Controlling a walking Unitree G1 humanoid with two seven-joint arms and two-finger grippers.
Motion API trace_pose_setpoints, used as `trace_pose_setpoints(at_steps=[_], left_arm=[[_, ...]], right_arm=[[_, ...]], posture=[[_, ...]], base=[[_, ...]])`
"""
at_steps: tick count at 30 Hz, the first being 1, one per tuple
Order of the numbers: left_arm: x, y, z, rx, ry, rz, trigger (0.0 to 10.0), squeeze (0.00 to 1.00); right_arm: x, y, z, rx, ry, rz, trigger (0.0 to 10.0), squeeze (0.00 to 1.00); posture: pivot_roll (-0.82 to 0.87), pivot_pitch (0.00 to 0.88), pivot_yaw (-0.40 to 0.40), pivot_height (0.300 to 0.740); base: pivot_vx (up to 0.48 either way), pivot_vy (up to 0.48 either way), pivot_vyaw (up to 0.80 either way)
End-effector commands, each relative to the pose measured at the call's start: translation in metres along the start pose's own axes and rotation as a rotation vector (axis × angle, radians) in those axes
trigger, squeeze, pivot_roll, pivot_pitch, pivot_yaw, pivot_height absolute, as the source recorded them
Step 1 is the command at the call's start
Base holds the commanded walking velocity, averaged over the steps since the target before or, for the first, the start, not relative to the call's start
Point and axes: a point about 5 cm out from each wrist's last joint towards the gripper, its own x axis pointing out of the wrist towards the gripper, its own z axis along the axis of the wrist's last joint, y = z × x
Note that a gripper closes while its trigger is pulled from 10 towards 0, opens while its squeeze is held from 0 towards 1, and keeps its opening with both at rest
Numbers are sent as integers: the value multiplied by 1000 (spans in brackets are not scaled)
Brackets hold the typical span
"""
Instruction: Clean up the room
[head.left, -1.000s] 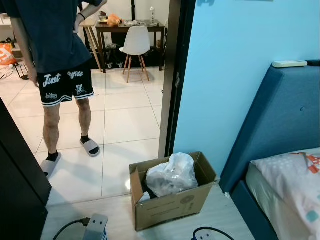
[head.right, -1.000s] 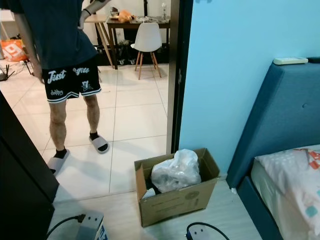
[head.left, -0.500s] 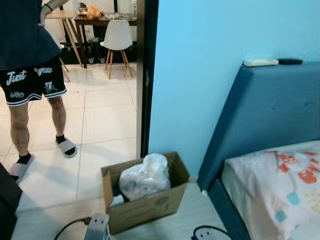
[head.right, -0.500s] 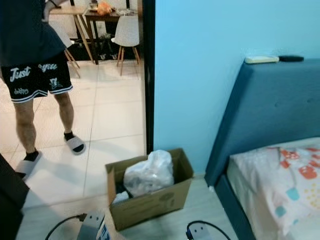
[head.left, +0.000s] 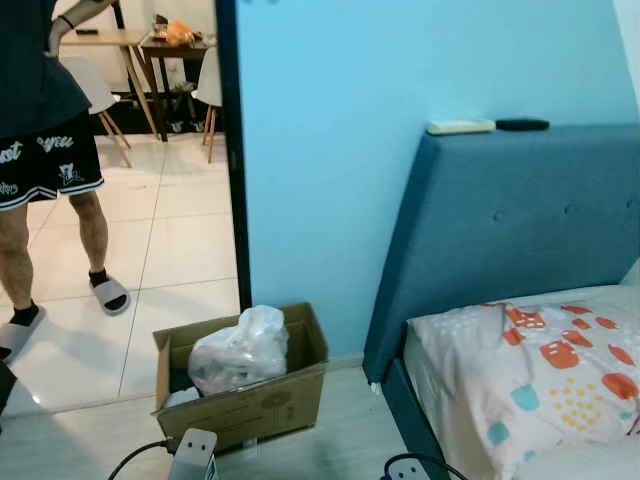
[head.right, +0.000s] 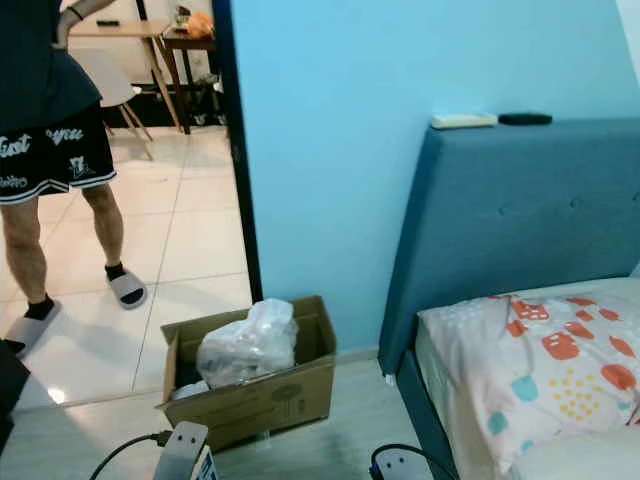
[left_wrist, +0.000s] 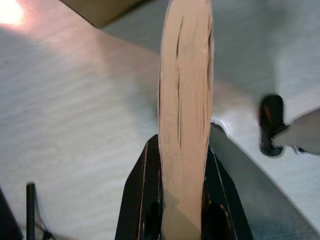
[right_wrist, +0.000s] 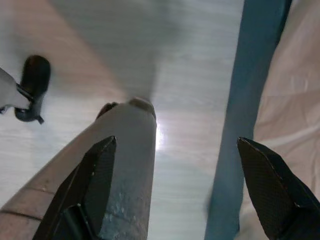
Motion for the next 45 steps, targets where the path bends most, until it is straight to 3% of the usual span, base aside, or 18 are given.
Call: trace_pose_setpoints(at_steps=[1,10,33,45], left_arm=[[1,-2,5,10,-14,-10,10000,0],[1,-1,6,5,-21,-6,10000,0],[1,0,13,-14,-50,-3,10000,0],[1,-4,15,-32,-62,-24,10000,0]], right_arm=[[0,4,-10,-2,47,14,10000,0],[0,5,-8,-7,47,17,10000,0],[0,5,-6,24,18,42,10000,0],[-1,6,-7,-14,11,50,10000,0]], posture=[[23,0,-40,740],[23,0,-40,740],[19,0,-34,740],[16,0,-35,740]], base=[[0,-442,0],[0,-395,0],[0,0,0],[0,0,780]])
